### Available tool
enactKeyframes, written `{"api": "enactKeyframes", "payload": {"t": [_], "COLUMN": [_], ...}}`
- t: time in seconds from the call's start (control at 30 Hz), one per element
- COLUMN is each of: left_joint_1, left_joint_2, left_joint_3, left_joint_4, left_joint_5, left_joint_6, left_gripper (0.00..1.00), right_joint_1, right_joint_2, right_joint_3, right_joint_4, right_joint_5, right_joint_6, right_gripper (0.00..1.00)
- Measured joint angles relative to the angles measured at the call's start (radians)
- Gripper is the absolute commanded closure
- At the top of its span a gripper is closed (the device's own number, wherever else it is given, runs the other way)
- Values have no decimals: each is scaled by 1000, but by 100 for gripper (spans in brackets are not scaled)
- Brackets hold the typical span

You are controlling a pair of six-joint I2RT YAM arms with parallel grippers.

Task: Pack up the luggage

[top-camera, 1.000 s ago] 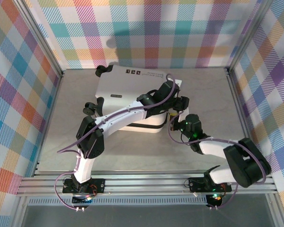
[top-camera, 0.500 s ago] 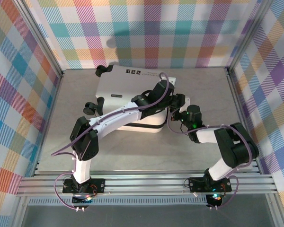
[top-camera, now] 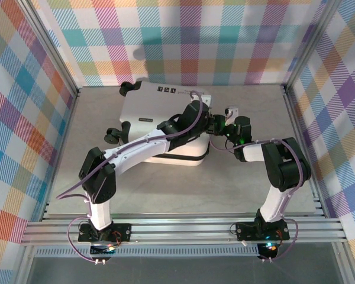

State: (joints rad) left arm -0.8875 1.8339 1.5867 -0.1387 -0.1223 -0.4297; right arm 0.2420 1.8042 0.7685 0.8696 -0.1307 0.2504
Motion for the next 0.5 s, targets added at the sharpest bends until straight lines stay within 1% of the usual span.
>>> {"api": "enactKeyframes", "payload": {"t": [0.23, 0.37, 0.5], "left_joint_1": [3, 3, 3], "left_joint_2": [-121, -184, -293], "left_joint_3": [-165, -232, -321], "left_joint_4": [63, 71, 34], "left_joint_5": [5, -5, -63], "left_joint_6": [-7, -8, -5], "left_gripper": [39, 36, 29], "right_joint_1": [-19, -21, -24], "right_joint_2": [7, 7, 7], "right_joint_3": [65, 73, 73], "right_joint_4": [-52, -64, -66], "right_joint_5": [-28, -37, -43], "right_joint_6": [1, 1, 0], "right_gripper": [100, 100, 100]}}
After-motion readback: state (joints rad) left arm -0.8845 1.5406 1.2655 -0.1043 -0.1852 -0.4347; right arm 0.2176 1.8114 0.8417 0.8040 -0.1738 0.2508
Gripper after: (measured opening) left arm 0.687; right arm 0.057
